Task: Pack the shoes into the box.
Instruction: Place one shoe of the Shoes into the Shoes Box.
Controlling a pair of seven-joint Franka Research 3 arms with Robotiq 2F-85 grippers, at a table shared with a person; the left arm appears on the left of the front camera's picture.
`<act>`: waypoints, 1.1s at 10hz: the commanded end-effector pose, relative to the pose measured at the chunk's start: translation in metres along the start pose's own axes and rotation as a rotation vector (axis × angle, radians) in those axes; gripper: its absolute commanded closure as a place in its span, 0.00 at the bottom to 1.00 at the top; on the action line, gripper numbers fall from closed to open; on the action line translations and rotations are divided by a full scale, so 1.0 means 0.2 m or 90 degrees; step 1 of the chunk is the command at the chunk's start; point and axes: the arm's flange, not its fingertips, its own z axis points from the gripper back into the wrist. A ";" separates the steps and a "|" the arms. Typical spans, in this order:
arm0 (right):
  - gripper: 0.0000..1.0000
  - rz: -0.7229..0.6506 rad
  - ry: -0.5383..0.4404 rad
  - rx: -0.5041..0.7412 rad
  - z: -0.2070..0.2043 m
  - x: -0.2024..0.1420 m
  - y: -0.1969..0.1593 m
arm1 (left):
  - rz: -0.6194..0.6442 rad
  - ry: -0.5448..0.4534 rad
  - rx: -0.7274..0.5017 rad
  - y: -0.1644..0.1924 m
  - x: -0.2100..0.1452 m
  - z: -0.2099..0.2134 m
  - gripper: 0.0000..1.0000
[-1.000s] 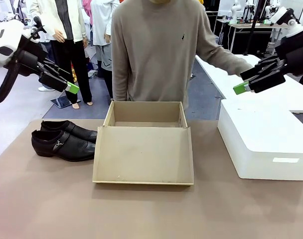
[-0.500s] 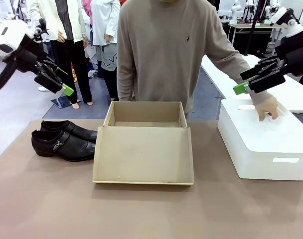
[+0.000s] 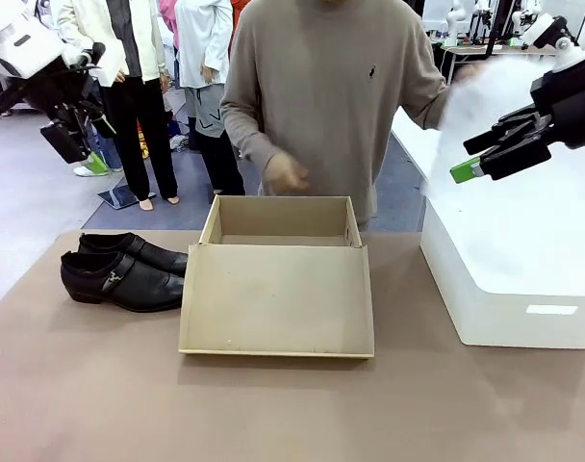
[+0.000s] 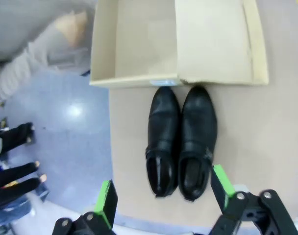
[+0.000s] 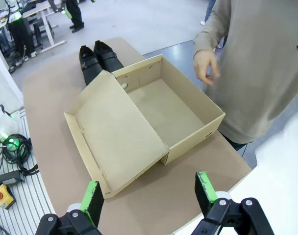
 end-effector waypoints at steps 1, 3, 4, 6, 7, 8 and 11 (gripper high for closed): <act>0.00 0.009 -0.011 0.010 -0.01 0.00 -0.01 | -0.048 0.065 -0.025 0.12 -0.02 -0.03 0.00; 0.00 0.009 -0.011 0.010 -0.01 0.00 -0.01 | -0.072 0.104 -0.068 0.19 -0.04 -0.12 0.00; 0.00 0.009 -0.011 0.010 -0.01 0.00 -0.01 | -0.082 0.108 -0.094 0.20 -0.06 -0.17 0.00; 0.00 0.009 -0.011 0.010 -0.01 0.00 -0.01 | -0.084 0.125 -0.140 0.22 -0.09 -0.25 0.00; 0.00 0.009 -0.011 0.010 -0.01 0.00 -0.01 | -0.070 0.132 -0.141 0.23 -0.10 -0.26 0.00; 0.00 0.009 -0.011 0.010 -0.01 0.00 -0.01 | -0.066 0.109 -0.118 0.19 -0.07 -0.28 0.00; 0.00 0.009 -0.011 0.010 -0.01 0.00 -0.01 | -0.066 0.109 -0.118 0.19 -0.07 -0.28 0.00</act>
